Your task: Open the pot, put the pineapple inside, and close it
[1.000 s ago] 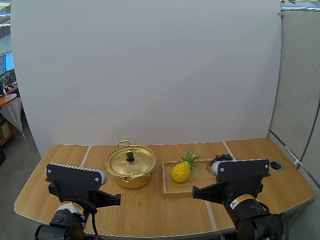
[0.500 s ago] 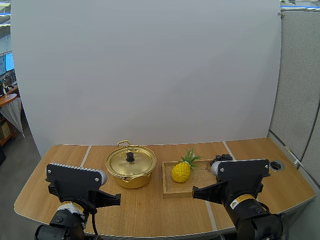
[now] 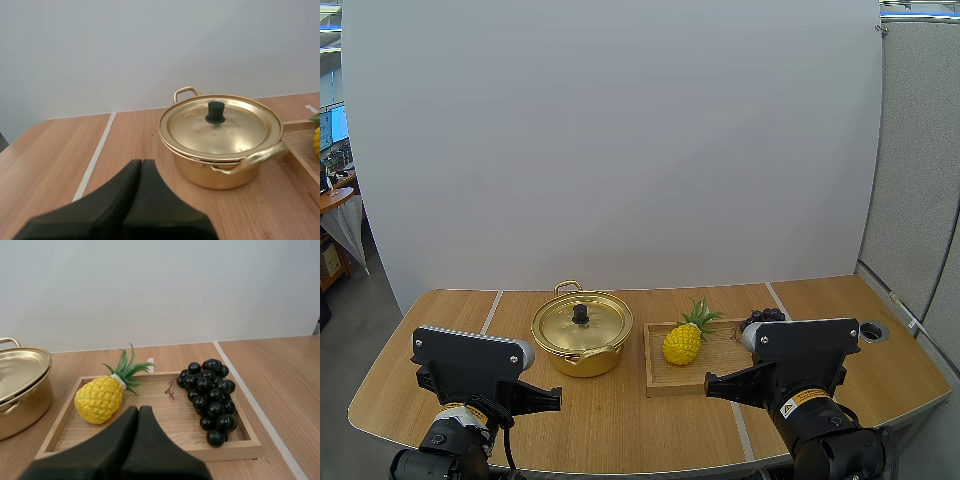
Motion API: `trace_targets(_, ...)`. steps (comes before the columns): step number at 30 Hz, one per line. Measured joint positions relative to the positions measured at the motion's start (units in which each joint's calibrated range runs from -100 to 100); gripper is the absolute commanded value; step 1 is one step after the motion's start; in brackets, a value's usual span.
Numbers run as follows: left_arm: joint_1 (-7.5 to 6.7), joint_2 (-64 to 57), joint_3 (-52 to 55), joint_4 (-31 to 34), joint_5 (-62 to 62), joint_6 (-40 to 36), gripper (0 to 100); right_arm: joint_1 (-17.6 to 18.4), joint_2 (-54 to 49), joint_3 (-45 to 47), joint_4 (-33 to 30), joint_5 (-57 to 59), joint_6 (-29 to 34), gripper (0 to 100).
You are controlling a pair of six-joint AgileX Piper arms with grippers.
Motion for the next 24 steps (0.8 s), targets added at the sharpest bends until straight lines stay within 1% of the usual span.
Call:
trace_targets(10,0.00,0.00,0.00,0.00,0.00,0.00,0,0.00,0.00,0.00,0.00,-0.79,0.00,0)
trace_targets(13,0.00,0.00,-0.29,0.00,0.00,0.00,0,0.00,0.00,-0.05,-0.97,-2.37,0.00,0)
trace_targets(17,0.00,0.00,-1.99,0.00,0.24,0.00,0,0.00,0.00,-1.45,-1.37,-1.27,0.00,0)
trace_targets(23,0.00,-0.03,-6.77,0.00,0.44,-0.95,0,0.00,-0.05,-6.65,-1.61,1.60,0.00,0)
trace_targets(24,0.00,-0.14,-9.79,0.00,0.27,-1.85,0,0.00,-0.05,-9.80,-1.72,4.42,0.00,0)
